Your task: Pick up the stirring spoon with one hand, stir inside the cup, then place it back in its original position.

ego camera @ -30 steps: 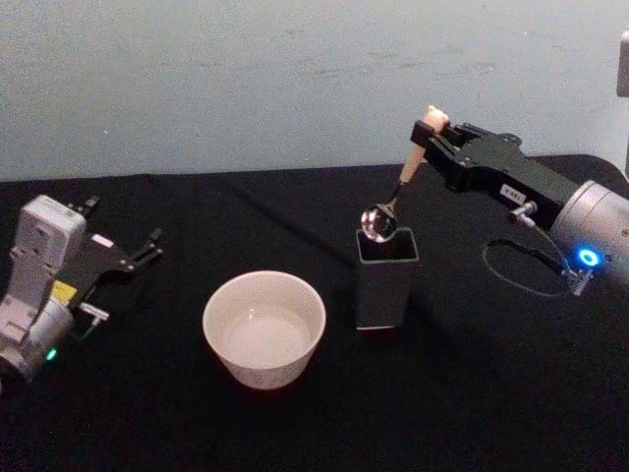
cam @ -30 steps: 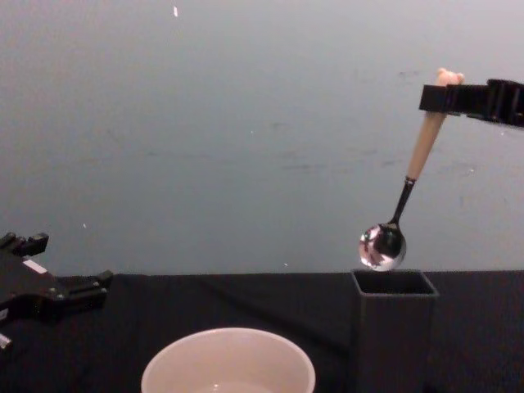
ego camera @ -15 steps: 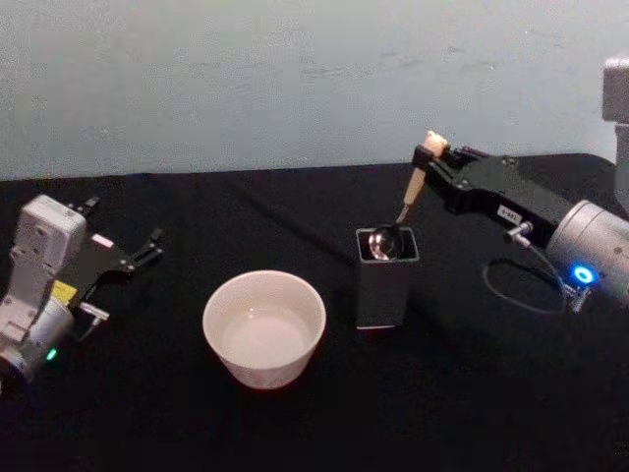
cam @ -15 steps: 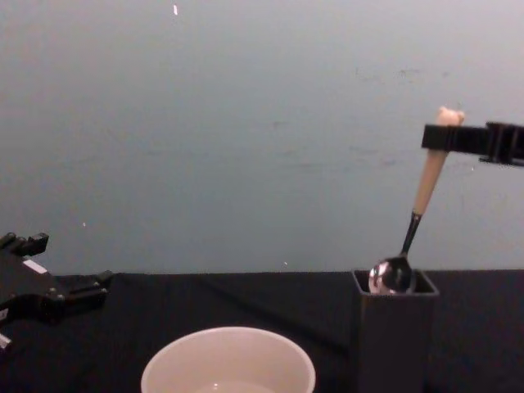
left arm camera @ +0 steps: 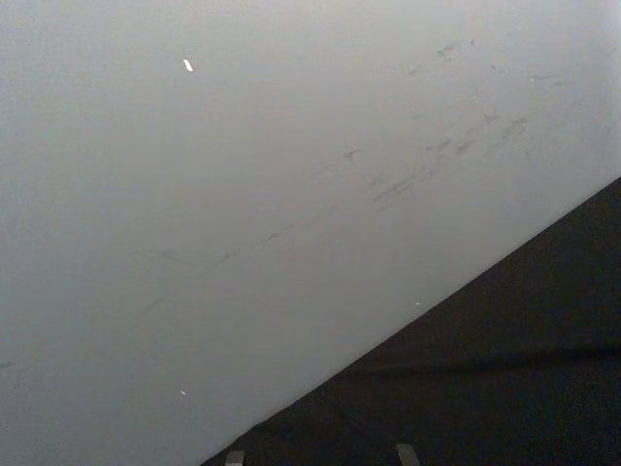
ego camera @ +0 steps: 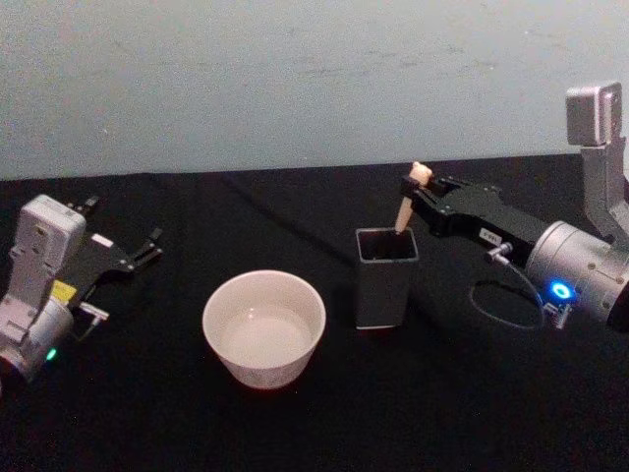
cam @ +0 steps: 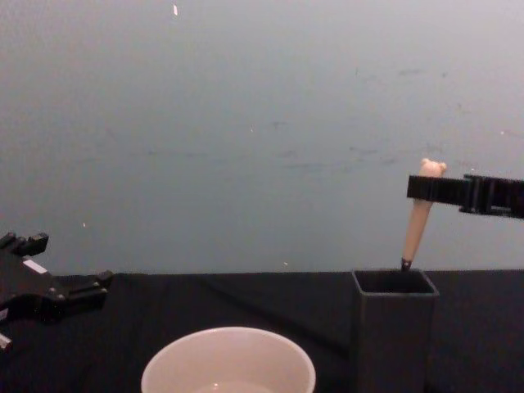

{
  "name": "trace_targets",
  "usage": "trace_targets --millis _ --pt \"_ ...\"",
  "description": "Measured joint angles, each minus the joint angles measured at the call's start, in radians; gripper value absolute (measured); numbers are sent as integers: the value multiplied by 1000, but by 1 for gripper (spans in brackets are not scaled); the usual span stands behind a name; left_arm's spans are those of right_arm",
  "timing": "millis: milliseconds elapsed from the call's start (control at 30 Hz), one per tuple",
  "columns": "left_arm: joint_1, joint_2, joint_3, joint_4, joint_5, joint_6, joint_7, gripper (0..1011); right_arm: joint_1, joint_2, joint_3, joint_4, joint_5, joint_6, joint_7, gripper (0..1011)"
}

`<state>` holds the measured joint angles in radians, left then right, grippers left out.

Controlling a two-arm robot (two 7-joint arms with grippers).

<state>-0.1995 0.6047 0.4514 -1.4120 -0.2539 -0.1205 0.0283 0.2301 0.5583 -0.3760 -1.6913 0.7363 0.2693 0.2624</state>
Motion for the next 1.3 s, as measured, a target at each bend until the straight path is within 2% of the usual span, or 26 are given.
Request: trace_targets --millis 400,1300 --pt "0 0 0 0 0 0 0 1001 14 -21 -17 51 -4 29 -1 211" --pt "0 0 0 0 0 0 0 1001 32 -44 -40 98 -30 69 -16 211"
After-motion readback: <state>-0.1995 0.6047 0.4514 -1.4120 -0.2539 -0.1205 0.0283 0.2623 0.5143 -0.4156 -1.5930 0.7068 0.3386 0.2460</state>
